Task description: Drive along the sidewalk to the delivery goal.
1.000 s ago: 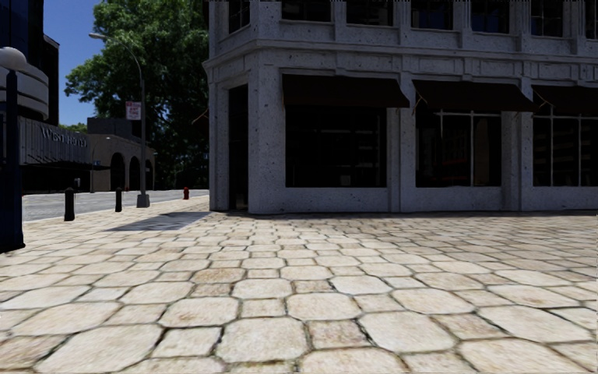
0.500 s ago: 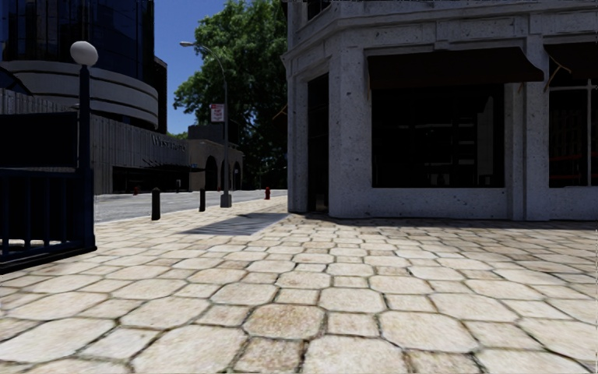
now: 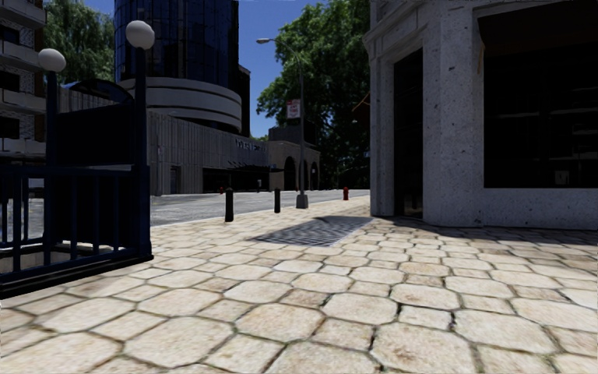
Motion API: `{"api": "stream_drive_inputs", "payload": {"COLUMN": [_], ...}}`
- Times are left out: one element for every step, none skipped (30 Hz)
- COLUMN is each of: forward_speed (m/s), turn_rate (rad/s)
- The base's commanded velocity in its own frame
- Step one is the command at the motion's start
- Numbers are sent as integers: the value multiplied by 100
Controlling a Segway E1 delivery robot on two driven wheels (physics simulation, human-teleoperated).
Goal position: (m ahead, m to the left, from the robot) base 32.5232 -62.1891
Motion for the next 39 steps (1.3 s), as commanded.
{"api": "stream_drive_inputs", "payload": {"forward_speed": [200,200,200,200,200,200,200,200,200,200,200,200,200,200,200,200,200,200,200,200,200,200,200,200,200,200,200,200,200,200,200,200,200,200,200,200,200,200,200], "turn_rate": [51,0,0,0,0,0,0,0,0,0,0,0,0,0,0,0,0,0,0,0,-21,-26,-27,-27,-28,-28,-22,-4,-4,0,0,0,0,0,0,0,0,0,-8]}}
